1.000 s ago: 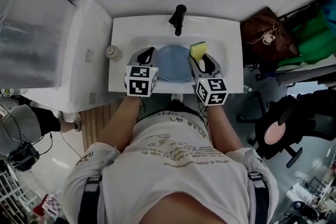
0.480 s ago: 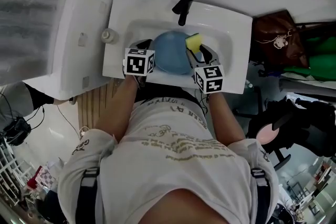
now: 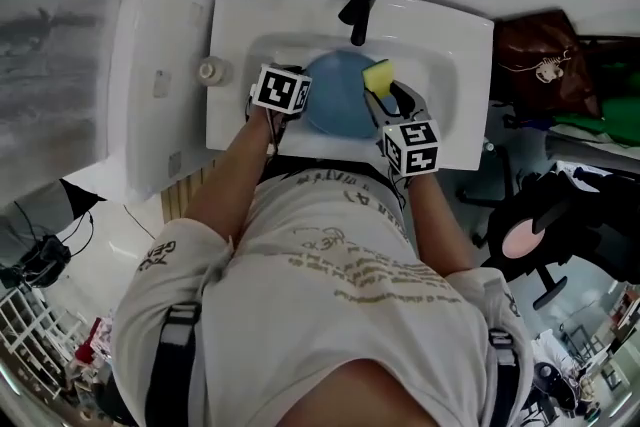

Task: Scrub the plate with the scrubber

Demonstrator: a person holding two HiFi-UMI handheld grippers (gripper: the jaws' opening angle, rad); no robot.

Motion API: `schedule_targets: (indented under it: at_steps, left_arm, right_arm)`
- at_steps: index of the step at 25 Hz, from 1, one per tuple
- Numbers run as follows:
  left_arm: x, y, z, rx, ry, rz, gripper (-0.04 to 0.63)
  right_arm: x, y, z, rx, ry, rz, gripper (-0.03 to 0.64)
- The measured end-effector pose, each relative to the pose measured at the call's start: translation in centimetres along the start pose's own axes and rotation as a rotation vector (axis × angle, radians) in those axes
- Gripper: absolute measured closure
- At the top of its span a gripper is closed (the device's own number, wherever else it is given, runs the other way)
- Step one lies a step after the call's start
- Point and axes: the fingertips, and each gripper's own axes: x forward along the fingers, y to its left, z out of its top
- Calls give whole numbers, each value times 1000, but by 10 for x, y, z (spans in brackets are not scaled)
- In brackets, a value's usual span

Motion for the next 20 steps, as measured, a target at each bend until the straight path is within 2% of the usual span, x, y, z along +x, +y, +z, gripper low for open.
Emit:
schedule_targets:
  at_steps: [3, 6, 7, 9, 12, 20]
  left_arm:
    - [19, 10, -3, 4, 57, -32, 575]
    - [30, 19, -17, -2, 150, -44, 573]
    - [34, 21, -20, -3, 173, -50, 558]
    - [45, 22, -18, 0, 183, -83, 443]
    - [58, 23, -20, -7, 212, -132, 443]
    - [86, 14, -50, -67, 372, -240, 443]
  right_arm:
    - [-1, -2, 3, 11, -2, -33, 414]
    - [-7, -4, 4, 29, -9, -72, 414]
    - [-9, -6, 5, 35, -10, -87, 414]
    - [-13, -10, 7, 53, -16, -116, 414]
    - [-17, -12, 7, 76, -22, -156, 414]
    - [-34, -16, 0, 116, -25, -242, 414]
